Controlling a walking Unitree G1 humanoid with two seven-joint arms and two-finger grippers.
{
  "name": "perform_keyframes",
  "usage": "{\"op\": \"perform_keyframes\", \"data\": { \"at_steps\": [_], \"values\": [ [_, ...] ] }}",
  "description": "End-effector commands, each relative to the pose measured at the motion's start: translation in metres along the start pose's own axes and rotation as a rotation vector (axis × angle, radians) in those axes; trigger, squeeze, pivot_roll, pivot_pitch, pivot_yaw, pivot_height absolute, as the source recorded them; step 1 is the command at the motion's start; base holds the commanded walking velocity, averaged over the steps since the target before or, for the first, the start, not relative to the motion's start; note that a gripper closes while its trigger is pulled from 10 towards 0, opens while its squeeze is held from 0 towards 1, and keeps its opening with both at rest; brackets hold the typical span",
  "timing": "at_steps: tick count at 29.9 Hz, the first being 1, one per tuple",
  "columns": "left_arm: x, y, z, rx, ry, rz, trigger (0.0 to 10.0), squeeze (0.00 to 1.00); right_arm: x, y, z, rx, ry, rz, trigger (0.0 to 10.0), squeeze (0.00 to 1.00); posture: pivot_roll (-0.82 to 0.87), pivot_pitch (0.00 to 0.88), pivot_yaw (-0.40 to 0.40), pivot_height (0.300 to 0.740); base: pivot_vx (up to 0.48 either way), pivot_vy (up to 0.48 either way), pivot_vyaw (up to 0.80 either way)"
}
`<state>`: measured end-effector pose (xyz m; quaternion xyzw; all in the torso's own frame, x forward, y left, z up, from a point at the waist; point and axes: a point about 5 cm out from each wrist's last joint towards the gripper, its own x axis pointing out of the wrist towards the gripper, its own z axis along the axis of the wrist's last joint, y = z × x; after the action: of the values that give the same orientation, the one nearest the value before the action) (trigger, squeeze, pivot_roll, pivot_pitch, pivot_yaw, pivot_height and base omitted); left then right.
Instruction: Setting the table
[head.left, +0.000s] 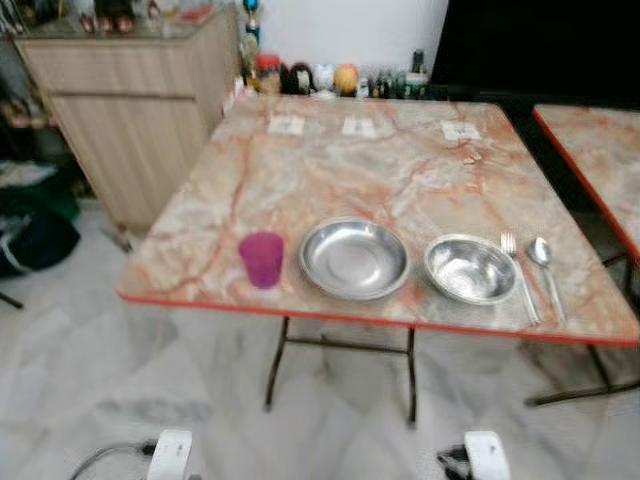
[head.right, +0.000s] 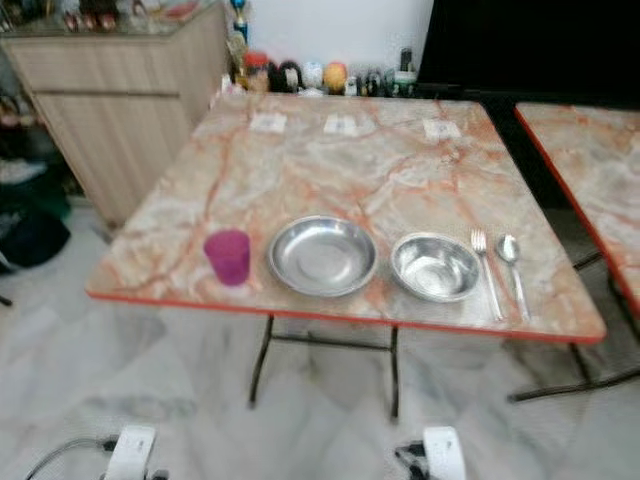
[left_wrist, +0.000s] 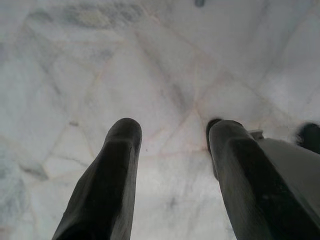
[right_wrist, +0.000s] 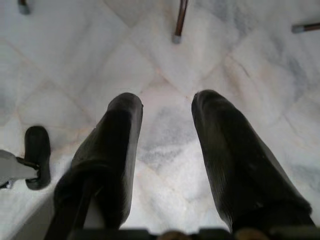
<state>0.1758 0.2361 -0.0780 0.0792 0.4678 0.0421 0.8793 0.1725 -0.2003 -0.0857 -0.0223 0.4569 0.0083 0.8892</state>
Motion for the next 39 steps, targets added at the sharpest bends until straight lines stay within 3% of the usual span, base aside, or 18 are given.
{"op": "perform_keyframes", "data": {
  "at_steps": [1,27,39],
  "values": [
    [0.0019,-0.0131,0.0251,0.088,-0.133,-0.064,10.0,0.00,0.0032,0.0157,0.0014,0.289,0.005,-0.005,10.0,0.00,0.14,0.000,-0.084,0.740,0.000,0.000,0.00],
    [0.0022,-0.0104,0.0281,0.074,-0.137,-0.063,10.0,0.00,0.0039,0.0180,0.0031,0.295,0.006,-0.008,10.0,0.00,0.13,0.000,-0.069,0.740,0.000,0.000,0.00],
    [0.0025,-0.0062,0.0254,-0.018,-0.106,-0.074,10.0,0.00,0.0040,0.0193,0.0031,0.295,0.007,-0.003,10.0,0.00,0.14,0.000,-0.069,0.740,0.000,0.000,0.00]
  ]
}}
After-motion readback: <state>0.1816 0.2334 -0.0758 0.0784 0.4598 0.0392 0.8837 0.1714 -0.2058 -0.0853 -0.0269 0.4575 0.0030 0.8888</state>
